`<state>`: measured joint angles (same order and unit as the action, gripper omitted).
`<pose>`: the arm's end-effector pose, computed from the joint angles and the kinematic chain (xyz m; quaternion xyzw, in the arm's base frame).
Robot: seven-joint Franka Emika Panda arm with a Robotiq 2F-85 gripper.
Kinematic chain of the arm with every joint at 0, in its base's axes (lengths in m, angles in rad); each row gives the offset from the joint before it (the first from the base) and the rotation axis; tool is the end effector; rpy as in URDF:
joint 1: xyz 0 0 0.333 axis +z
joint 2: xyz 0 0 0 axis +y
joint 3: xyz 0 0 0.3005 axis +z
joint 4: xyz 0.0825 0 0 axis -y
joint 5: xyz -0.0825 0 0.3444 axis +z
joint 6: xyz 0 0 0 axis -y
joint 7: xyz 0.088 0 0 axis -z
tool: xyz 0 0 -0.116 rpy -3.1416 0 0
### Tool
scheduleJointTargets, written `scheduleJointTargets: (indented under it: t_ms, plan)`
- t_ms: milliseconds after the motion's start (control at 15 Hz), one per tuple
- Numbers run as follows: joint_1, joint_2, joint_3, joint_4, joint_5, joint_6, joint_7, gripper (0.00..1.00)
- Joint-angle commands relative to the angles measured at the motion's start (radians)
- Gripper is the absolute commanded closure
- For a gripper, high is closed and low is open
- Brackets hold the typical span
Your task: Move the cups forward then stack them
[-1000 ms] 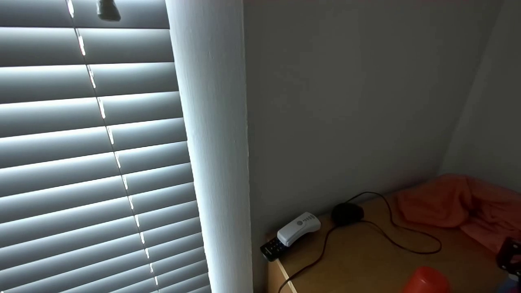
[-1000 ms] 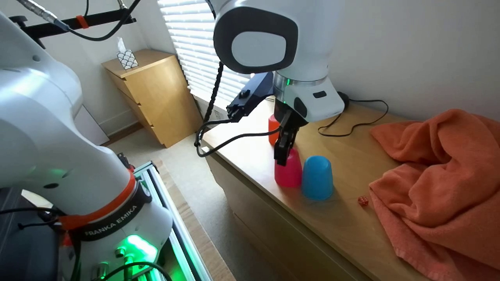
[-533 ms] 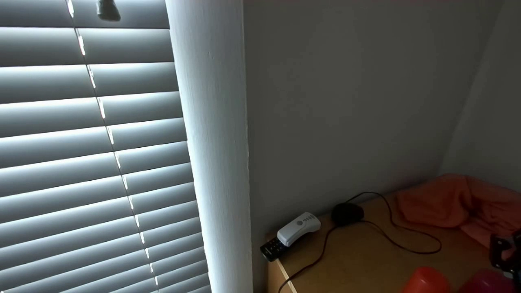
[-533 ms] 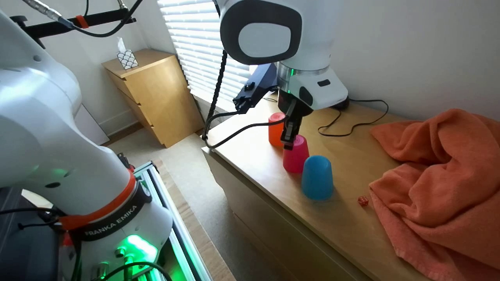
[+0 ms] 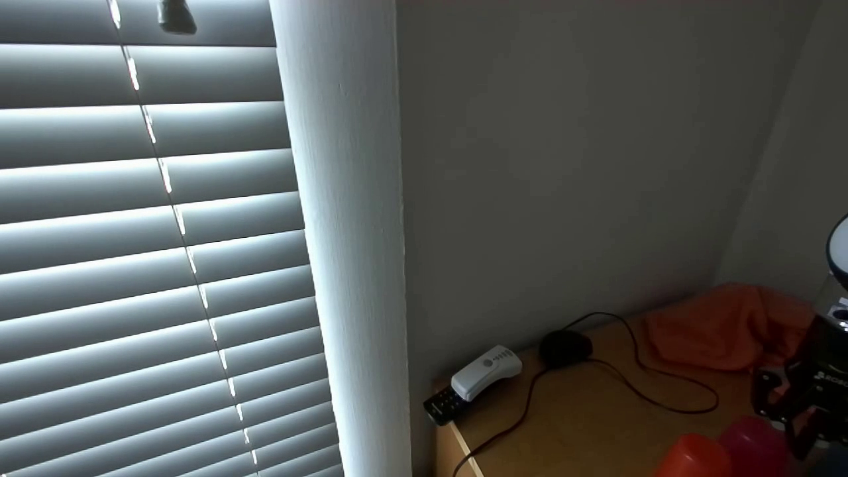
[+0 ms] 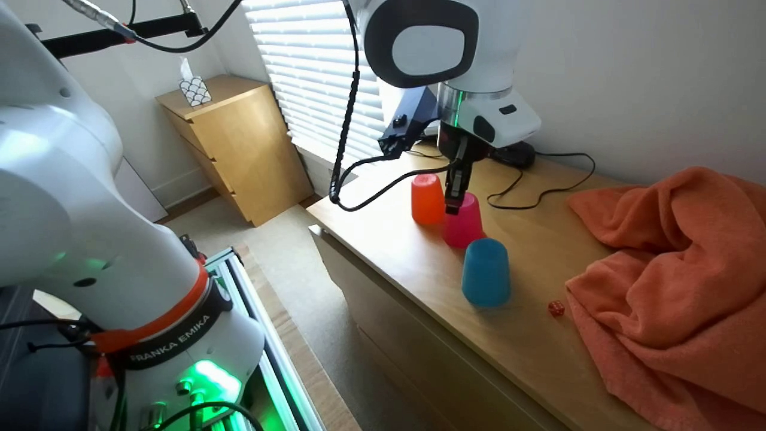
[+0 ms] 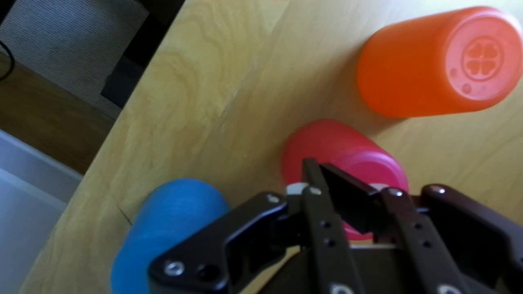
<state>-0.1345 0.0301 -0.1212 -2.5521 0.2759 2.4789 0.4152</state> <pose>0.4063 -0.1059 0.2584 -0.8971 0.4321 0.0568 0.0728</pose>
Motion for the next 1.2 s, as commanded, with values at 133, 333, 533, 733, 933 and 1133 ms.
scheduleJointTargets:
  t_ms: [133, 333, 533, 733, 933, 1133]
  plan:
    - [0.015, 0.054, 0.007, 0.05, 0.031, -0.012, -0.017, 0.99]
    - [0.018, 0.061, 0.011, 0.059, 0.041, -0.028, -0.027, 0.99]
    - [0.017, 0.061, 0.009, 0.066, 0.039, -0.055, -0.027, 0.99]
    - [0.016, 0.065, 0.01, 0.077, 0.053, -0.1, -0.037, 0.99]
    - [0.017, 0.066, 0.009, 0.08, 0.048, -0.115, -0.028, 0.99]
    - [0.018, 0.068, 0.007, 0.079, 0.039, -0.098, -0.021, 0.9]
